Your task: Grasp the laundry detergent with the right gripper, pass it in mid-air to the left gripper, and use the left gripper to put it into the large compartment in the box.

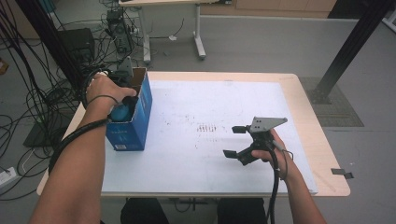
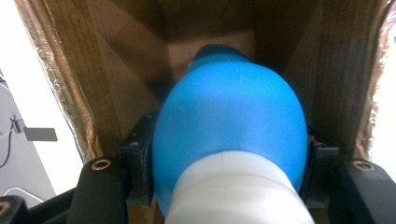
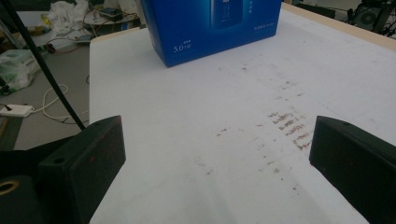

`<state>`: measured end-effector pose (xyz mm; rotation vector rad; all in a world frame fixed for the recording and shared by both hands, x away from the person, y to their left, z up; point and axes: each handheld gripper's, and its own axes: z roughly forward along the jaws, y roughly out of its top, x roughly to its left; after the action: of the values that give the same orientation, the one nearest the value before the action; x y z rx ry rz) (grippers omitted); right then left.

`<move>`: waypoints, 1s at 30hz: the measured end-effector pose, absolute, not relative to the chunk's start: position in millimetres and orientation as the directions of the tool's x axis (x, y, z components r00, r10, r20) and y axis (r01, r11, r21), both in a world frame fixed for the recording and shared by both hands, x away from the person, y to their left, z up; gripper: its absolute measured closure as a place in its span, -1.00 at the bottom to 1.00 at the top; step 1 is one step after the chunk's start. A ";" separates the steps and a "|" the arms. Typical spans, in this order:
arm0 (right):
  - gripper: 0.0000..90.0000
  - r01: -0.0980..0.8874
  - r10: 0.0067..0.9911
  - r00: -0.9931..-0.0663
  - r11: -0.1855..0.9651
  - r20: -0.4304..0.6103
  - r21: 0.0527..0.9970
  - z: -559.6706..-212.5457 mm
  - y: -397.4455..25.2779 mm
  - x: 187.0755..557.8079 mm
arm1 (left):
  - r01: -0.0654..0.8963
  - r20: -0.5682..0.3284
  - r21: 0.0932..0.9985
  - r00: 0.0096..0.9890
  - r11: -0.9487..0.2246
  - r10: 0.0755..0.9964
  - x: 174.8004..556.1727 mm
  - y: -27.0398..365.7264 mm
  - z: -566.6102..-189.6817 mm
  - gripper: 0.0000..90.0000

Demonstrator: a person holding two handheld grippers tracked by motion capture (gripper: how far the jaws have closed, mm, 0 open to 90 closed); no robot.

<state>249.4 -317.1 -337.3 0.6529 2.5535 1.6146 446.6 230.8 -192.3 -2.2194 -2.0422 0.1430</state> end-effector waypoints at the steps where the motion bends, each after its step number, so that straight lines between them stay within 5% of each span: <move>1: -0.92 0.322 0.376 -0.910 0.366 0.178 0.873 -337.4 -317.1 249.3 | 0.985 0.013 -0.153 0.084 -0.081 0.996 446.6 231.0 -192.4 -0.17; 30: -0.92 0.320 0.379 -0.909 0.361 0.176 0.876 -336.5 -318.9 249.1 | 0.985 0.010 -0.156 0.078 -0.076 0.997 446.6 232.5 -192.3 -0.17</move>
<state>249.1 -318.9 -336.5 0.6546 2.5454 1.6171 446.6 232.5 -192.3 -2.2141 -2.0488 0.1495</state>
